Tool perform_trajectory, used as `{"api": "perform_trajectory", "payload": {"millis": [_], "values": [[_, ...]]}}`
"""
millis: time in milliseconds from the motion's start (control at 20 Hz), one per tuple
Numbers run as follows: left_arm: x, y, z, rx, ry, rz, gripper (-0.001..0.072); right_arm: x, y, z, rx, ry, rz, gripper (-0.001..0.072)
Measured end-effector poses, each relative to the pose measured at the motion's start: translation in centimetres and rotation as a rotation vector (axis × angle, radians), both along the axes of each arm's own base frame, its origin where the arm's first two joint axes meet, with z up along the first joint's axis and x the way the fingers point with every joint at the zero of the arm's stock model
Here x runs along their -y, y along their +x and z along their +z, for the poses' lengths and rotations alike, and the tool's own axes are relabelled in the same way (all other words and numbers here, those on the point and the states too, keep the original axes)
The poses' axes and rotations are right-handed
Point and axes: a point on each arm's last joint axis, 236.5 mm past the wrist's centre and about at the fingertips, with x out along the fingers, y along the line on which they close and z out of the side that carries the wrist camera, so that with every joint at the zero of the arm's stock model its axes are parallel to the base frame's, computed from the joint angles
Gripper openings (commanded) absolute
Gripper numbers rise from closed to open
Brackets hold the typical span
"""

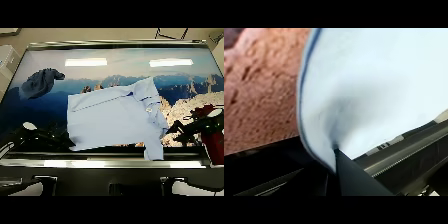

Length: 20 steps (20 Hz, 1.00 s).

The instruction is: Fold the clothes and pants, and hang the long-sleeved shirts on hangers.

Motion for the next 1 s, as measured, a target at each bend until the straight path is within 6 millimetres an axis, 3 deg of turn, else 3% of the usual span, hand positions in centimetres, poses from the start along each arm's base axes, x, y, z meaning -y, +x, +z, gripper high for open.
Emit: {"api": "perform_trajectory", "payload": {"millis": [100, 150, 200, 250, 450, 550, 600, 650, 700, 800, 900, 950, 1000], "values": [[-0.1, 0.3, 0.3, 0.019, 0.006, -0.003, 0.0024, -0.9, 0.7, -0.4, 0.031, 0.033, -0.045, 0.0460], [0.0, 0.4, 0.5, 0.029, 0.006, -0.004, 0.0024, -1.3, 1.4, -0.6, 0.053, 0.048, -0.077, 0.0373], [0.1, 0.5, 0.9, 0.036, 0.000, -0.004, 0.0023, -1.4, 2.0, -0.9, 0.074, 0.053, -0.102, 0.0179], [0.2, 0.6, 1.2, 0.043, -0.004, -0.004, 0.0023, -1.4, 2.4, -1.2, 0.087, 0.049, -0.123, 0.0040], [0.1, 2.7, 3.4, 0.133, -0.003, 0.000, 0.0022, -0.9, 4.2, -0.8, 0.152, 0.041, -0.133, 0.0037], [-0.6, 5.9, 6.7, 0.258, 0.014, 0.012, 0.0022, -0.4, 6.4, 2.4, 0.238, 0.041, -0.101, 0.0036], [-1.3, 8.1, 9.2, 0.345, 0.029, 0.024, 0.0022, 0.2, 8.1, 5.1, 0.312, 0.024, -0.080, 0.0036], [-2.1, 10.8, 12.9, 0.468, 0.051, 0.037, 0.0022, 1.2, 10.2, 8.2, 0.404, -0.016, -0.069, 0.0037], [-3.1, 13.2, 17.2, 0.597, 0.078, 0.053, 0.0022, 2.3, 12.4, 12.7, 0.525, -0.066, -0.056, 0.0037], [-5.6, 17.1, 28.8, 0.914, 0.156, 0.108, 0.0022, 3.9, 15.9, 23.9, 0.816, -0.200, -0.028, 0.0037], [-7.4, 17.5, 42.3, 1.253, 0.237, 0.169, 0.0023, 4.7, 16.5, 37.4, 1.144, -0.378, -0.015, 0.0037], [-8.0, 16.1, 48.8, 1.416, 0.286, 0.200, 0.0022, 4.5, 15.1, 43.9, 1.293, -0.477, -0.010, 0.0037], [-8.2, 14.2, 54.1, 1.551, 0.329, 0.224, 0.0023, 4.2, 13.2, 49.4, 1.420, -0.572, -0.015, 0.0037]]}}
